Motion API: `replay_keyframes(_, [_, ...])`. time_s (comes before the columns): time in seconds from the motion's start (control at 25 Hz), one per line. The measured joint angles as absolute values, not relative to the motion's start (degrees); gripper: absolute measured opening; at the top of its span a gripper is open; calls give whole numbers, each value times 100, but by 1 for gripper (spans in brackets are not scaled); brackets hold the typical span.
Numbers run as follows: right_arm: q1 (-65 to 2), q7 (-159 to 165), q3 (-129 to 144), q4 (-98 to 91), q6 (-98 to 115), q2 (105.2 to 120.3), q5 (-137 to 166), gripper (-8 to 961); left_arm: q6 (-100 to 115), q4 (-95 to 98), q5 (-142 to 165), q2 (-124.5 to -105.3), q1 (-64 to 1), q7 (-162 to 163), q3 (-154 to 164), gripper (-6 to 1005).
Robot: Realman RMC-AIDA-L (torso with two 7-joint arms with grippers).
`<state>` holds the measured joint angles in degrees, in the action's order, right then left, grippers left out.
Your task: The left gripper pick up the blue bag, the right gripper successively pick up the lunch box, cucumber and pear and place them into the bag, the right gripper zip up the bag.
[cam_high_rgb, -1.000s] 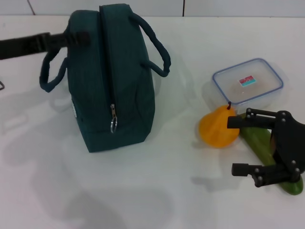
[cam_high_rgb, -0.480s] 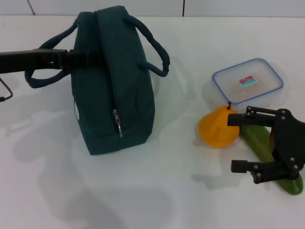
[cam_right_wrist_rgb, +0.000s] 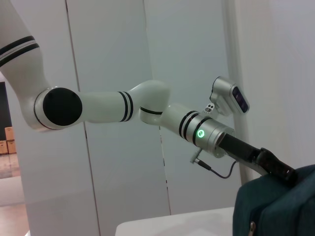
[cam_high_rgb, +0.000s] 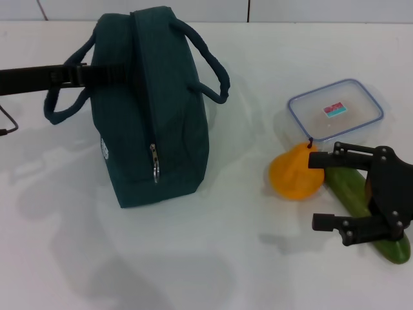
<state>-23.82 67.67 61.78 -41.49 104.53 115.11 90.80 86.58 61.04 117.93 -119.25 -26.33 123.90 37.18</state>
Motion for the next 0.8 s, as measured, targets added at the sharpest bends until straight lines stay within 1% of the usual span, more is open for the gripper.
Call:
replay_keyframes(0.2, [-2382, 6767, 6174, -4125, 10387, 11518, 9072, 871, 8678, 6108, 11791, -11938, -2619, 12342, 3757, 372])
replay_keyframes(0.28, [-2382, 6772, 6130, -4083, 10344, 11519, 9061, 871, 8674, 6130, 11777, -11938, -2616, 12339, 3759, 136])
replay_keyframes(0.52, [-2486, 6863, 5509, -3622, 9906, 11517, 9051, 871, 8714, 6401, 11674, -11956, -2582, 12425, 3826, 40])
replay_keyframes(0.8, [-2534, 7047, 4798, -3113, 9091, 11528, 8869, 871, 8727, 6816, 11294, -11952, -2451, 12832, 4246, 40])
